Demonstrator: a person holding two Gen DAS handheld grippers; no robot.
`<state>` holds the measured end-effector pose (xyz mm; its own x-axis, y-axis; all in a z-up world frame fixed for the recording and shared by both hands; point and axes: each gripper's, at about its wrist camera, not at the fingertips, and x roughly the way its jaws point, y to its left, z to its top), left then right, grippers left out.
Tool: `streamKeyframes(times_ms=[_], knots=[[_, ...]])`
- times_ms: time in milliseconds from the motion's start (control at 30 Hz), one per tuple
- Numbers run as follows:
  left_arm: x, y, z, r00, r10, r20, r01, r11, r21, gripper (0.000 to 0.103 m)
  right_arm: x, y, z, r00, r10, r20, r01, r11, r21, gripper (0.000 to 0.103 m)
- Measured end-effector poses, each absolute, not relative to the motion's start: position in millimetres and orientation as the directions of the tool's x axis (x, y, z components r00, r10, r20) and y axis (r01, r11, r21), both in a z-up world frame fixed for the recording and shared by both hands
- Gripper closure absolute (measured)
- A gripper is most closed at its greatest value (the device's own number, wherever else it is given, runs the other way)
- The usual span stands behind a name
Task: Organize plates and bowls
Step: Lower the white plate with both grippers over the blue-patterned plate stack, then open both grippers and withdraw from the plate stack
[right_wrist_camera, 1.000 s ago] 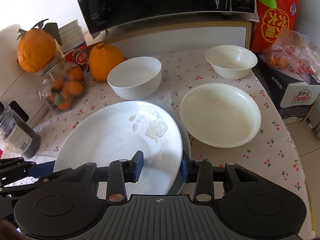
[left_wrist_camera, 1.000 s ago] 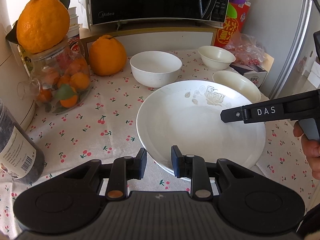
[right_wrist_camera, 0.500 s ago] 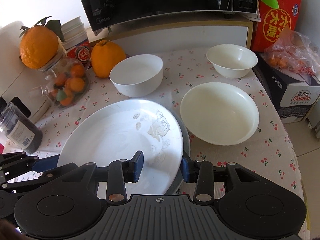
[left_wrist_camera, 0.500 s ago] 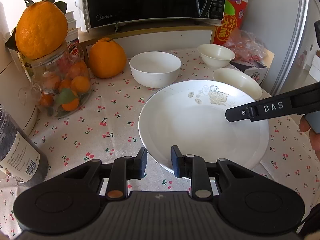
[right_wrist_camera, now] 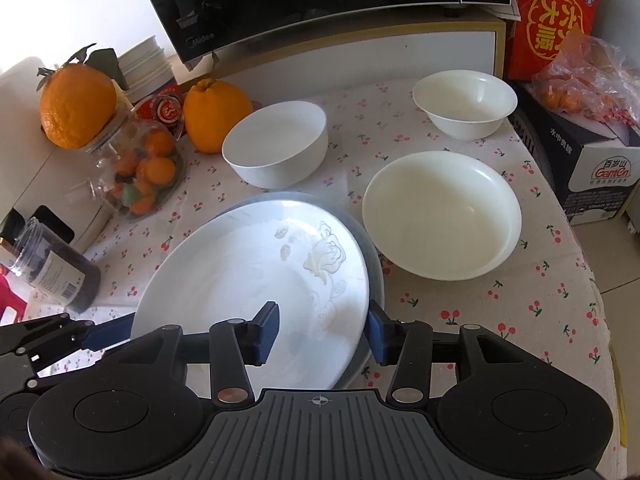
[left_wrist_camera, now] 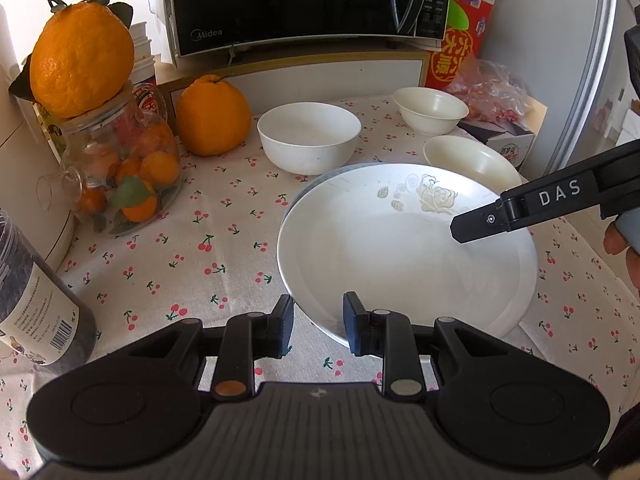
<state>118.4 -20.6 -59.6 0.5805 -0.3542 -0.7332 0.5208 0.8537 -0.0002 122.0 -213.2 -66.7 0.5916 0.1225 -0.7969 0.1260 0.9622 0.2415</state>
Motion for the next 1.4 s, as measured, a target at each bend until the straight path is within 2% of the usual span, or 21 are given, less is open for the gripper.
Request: streamKeyframes(times_ms=[100,167,333,500,600,667,767,867,1000,1067,1400], knots=[[117.7,-21.9,-59.8,0.584,-0.351,-0.732,0.52,0.854,0.006,0.078,121.7,-215.5,-64.3,0.589,0.127,-0.798,0.137,0.958,0.254,0.051],[117.7,-22.6,-60.1,0.583,-0.349,-0.733,0.52,0.854,0.007,0.078,122.4,-217.2,-64.0,0.58,0.113,-0.807,0.155,0.957,0.246,0.044],[118.2,-23.5,-60.3,0.584,-0.344,-0.736,0.518,0.855,0.011,0.077,121.1,-218.4,-62.0,0.594,0.137,-0.793,0.133,0.955,0.265,0.042],[120.5,-22.1,-59.9,0.578,-0.338,-0.743,0.502,0.865,-0.003,0.074,118.5,-206.6,-55.0,0.617,0.146,-0.773,0.066,0.97,0.235,0.03],[122.5,-19.7,-58.5,0.575,-0.333,-0.747,0.483,0.876,-0.02,0.066,119.2,-205.3,-55.2,0.616,0.14,-0.775,0.069,0.971,0.23,0.029],[124.0,-18.3,-57.5,0.572,-0.332,-0.75,0.471,0.882,-0.031,0.051,119.8,-206.3,-55.3,0.615,0.14,-0.776,0.082,0.967,0.24,0.027],[127.1,-17.6,-55.7,0.579,-0.323,-0.749,0.443,0.895,-0.043,0.037,122.0,-210.6,-49.6,0.634,0.136,-0.761,0.106,0.96,0.26,0.025],[131.9,-18.0,-52.1,0.592,-0.301,-0.747,0.399,0.915,-0.052,0.027,121.1,-217.4,-37.6,0.681,0.124,-0.722,0.134,0.948,0.29,0.016],[139.9,-17.1,-39.9,0.62,-0.274,-0.735,0.338,0.939,-0.065,0.018,125.8,-223.6,-24.9,0.72,0.081,-0.689,0.173,0.941,0.292,0.013],[141.9,-15.6,-33.0,0.648,-0.265,-0.714,0.311,0.948,-0.069,0.008,131.0,-222.6,-19.0,0.732,0.062,-0.678,0.177,0.945,0.276,0.012],[195.8,-24.3,-6.8,0.689,-0.186,-0.7,0.23,0.973,-0.032,0.001,186.8,-232.1,1.6,0.753,0.071,-0.654,0.205,0.919,0.336,0.012]])
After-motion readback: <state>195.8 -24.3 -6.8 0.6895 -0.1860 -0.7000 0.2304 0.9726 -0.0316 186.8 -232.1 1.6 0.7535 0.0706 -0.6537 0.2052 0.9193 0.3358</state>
